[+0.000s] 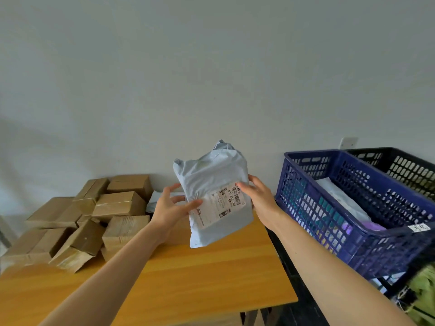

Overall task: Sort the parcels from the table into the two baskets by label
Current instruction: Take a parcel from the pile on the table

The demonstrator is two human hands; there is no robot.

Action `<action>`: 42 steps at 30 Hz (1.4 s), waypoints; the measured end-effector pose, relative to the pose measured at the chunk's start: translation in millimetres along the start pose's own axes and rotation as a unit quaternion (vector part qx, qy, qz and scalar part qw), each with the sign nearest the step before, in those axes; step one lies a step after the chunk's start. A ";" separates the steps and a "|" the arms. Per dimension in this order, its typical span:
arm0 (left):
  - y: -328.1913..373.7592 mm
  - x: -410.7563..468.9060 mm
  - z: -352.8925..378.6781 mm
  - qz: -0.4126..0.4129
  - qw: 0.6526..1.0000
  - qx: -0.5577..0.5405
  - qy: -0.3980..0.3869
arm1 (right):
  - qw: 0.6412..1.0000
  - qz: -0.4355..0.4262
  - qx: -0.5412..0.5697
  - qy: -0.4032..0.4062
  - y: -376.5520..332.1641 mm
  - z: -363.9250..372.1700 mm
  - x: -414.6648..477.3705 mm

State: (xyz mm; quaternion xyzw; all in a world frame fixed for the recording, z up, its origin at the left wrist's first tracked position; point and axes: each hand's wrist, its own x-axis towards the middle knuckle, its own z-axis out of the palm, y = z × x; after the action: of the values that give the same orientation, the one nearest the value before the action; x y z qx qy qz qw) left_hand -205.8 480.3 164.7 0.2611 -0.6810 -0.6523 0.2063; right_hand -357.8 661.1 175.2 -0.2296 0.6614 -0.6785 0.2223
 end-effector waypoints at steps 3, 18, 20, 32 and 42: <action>-6.1 -3.3 -9.3 -0.018 0.999 -0.024 -0.043 | 1.000 0.001 -0.014 0.005 6.2 10.5 -5.7; -38.3 -6.2 -25.9 -0.103 0.966 -0.237 0.015 | 0.983 0.089 0.159 0.033 48.4 59.8 -37.0; -39.6 -7.9 -29.1 -0.109 0.964 -0.241 -0.003 | 0.980 0.076 0.184 0.029 45.8 65.0 -38.4; -25.3 -16.7 -75.0 -0.046 0.989 -0.115 0.080 | 0.981 0.062 0.181 0.032 37.7 60.8 -44.9; -0.5 -11.2 -91.2 0.022 0.983 0.171 -0.066 | 0.988 0.064 0.141 0.028 35.4 43.4 -52.8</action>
State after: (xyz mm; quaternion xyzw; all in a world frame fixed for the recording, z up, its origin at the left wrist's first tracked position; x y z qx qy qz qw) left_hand -140.3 416.2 170.8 0.2339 -0.8002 -0.5374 0.1274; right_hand -289.5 657.6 139.7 -0.1343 0.5783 -0.7555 0.2771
